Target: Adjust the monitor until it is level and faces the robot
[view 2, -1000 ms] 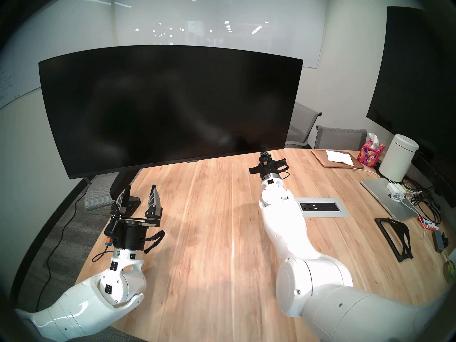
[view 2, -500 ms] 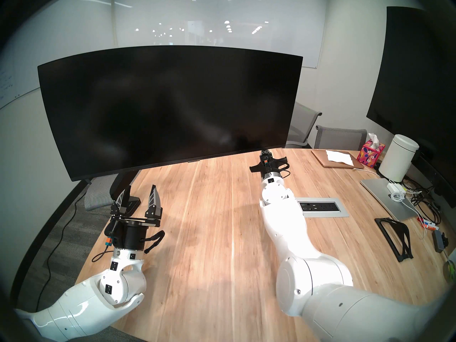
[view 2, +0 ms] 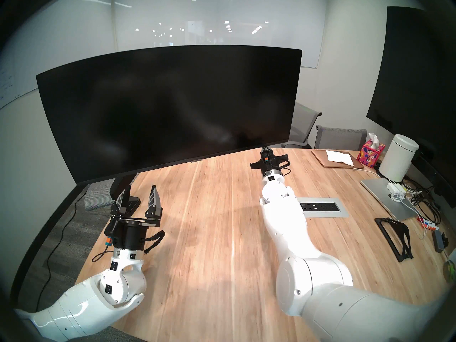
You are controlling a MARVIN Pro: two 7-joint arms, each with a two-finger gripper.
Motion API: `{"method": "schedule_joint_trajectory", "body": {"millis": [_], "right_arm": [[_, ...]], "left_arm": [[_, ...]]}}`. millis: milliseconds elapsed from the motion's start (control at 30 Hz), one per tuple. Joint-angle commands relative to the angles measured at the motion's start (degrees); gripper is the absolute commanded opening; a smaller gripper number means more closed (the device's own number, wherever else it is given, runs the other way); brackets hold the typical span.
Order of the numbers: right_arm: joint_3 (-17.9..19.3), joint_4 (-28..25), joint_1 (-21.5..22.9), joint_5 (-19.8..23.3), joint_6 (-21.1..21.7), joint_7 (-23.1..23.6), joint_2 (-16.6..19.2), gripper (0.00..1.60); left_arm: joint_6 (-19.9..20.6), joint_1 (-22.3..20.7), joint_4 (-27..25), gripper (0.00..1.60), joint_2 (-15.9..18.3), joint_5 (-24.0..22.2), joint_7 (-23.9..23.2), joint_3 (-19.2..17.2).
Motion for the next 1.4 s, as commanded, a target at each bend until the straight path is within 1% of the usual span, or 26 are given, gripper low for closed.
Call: {"method": "schedule_joint_trajectory", "body": {"millis": [0, 33, 133, 233, 400, 500, 667, 800, 967, 1000, 1033, 1100, 1367], "right_arm": [[0.7, -4.5, 5.1, 3.3, -2.4, 1.5, -2.5, 0.00], [1.6, -4.0, 5.2, 4.9, -1.5, 2.3, -3.0, 0.00], [2.4, -2.6, 4.7, 6.5, 0.1, 4.7, -2.7, 0.00], [3.1, -2.3, 3.9, 8.0, 0.3, 6.9, -2.6, 0.00], [3.2, -4.1, 2.5, 8.6, 0.3, 9.2, -2.6, 0.00], [3.1, -5.3, 2.0, 8.5, 1.1, 10.2, -2.6, 0.00], [2.4, -8.3, -0.2, 8.1, 1.9, 11.4, -2.8, 0.00], [2.4, -10.2, -1.9, 8.4, 1.7, 12.0, -3.1, 0.00], [2.3, -12.7, -4.3, 8.7, 0.9, 12.6, -3.4, 0.00], [2.3, -12.3, -4.2, 8.8, 0.4, 12.5, -3.3, 0.00], [2.3, -13.7, -5.1, 8.9, 0.6, 12.8, -3.4, 0.00], [2.3, -13.9, -5.5, 9.0, 0.2, 12.9, -3.4, 0.00], [2.1, -18.1, -9.1, 9.3, -1.1, 13.8, -3.5, 0.00]], "left_arm": [[-0.2, -0.1, -0.7, 1.60, 0.0, 0.0, 0.0, -0.1], [-0.2, -0.1, -0.7, 1.60, 0.0, 0.0, 0.0, -0.1], [-0.2, -0.1, -0.8, 1.60, 0.0, 0.0, 0.0, -0.1], [-0.2, -0.1, -0.8, 1.60, 0.1, 0.0, 0.0, -0.1], [-0.2, -0.1, -0.9, 1.60, 0.1, -0.1, 0.0, -0.1], [-0.2, -0.1, -0.9, 1.60, 0.1, -0.1, 0.0, -0.2], [-0.2, 0.0, -0.9, 1.60, 0.1, -0.1, 0.0, -0.2], [-0.2, -0.1, -0.9, 1.60, 0.1, -0.1, 0.0, -0.2], [-0.2, -0.1, -0.9, 1.60, 0.1, 0.0, 0.0, -0.2], [-0.2, -0.1, -0.8, 1.60, 0.1, 0.0, 0.0, -0.2], [-0.2, -0.1, -0.8, 1.60, 0.1, 0.0, 0.0, -0.2], [-0.2, -0.1, -0.8, 1.60, 0.1, 0.0, 0.0, -0.1], [-0.2, -0.1, -0.8, 1.60, 0.0, 0.0, 0.0, -0.1]]}}
